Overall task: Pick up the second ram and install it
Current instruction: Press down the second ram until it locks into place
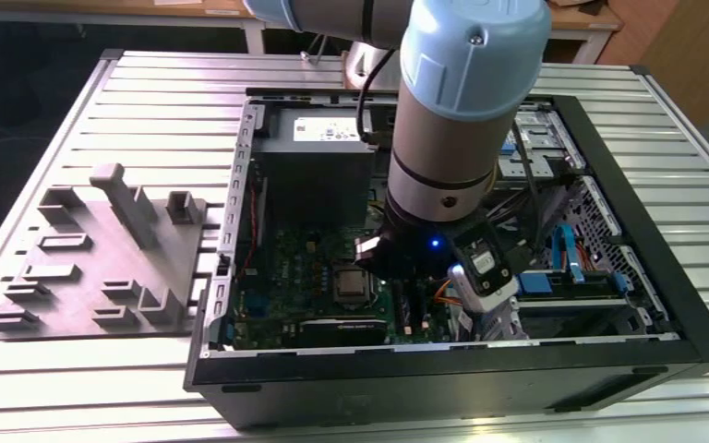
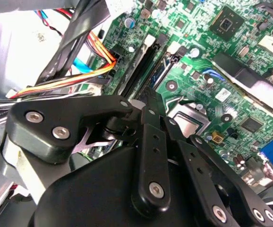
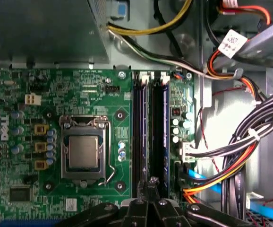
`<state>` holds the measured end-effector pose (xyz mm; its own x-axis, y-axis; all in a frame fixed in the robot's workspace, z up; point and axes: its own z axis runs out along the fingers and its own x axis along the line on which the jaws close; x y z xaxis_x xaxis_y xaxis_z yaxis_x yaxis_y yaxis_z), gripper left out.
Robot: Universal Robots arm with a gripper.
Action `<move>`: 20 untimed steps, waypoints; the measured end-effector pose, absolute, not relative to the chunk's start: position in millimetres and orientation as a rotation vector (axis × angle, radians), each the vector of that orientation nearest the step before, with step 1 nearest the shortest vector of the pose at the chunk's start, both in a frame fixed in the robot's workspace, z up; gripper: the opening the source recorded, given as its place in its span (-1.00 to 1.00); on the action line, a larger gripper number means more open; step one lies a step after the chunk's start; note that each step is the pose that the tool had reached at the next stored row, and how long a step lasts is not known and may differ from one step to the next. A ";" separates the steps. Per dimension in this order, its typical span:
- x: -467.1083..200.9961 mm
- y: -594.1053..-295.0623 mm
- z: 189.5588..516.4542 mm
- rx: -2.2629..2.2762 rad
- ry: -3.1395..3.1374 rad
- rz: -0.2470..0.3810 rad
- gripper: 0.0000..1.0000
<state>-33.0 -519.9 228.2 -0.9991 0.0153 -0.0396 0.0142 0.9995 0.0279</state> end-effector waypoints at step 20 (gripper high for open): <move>-33.0 -530.4 221.0 0.023 3.102 0.034 -0.80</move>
<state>-33.0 -530.4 221.0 -0.9991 0.0149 -0.0394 0.0141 0.9997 0.0220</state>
